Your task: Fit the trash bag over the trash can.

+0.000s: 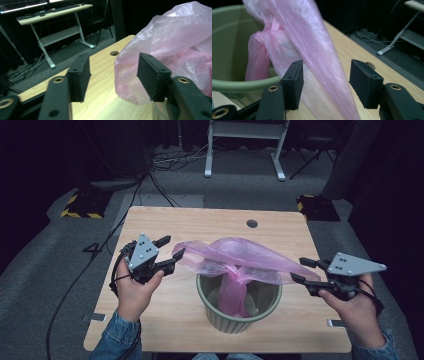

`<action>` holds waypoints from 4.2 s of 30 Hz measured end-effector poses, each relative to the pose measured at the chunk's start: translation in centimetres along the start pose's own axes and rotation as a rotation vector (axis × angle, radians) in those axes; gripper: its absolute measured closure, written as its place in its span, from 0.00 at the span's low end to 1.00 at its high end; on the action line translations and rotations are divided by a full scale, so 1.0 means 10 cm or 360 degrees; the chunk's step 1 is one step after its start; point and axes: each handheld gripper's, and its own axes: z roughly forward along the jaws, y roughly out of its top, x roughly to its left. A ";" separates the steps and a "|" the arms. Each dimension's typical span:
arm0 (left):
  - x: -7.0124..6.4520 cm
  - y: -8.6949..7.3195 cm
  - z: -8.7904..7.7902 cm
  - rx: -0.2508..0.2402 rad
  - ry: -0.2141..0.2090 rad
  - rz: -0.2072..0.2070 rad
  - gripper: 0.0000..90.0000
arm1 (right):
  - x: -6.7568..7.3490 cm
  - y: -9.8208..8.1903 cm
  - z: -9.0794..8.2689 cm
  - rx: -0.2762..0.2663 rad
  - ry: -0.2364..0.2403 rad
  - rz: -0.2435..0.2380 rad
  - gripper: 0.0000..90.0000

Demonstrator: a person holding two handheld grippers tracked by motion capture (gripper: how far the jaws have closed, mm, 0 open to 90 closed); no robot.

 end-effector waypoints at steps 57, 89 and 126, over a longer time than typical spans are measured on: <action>-0.91 0.26 0.38 0.0014 -0.0558 0.0091 0.37 | 0.77 0.55 0.02 -0.0082 0.0513 -0.0051 0.66; -0.99 0.25 0.49 0.0046 -0.0611 0.0092 0.37 | 0.67 0.55 0.57 0.0015 0.0527 -0.0042 1.00; -1.05 0.26 0.49 -0.0041 -0.0702 0.0200 0.44 | 0.55 0.52 0.52 -0.0080 0.0556 0.0135 1.00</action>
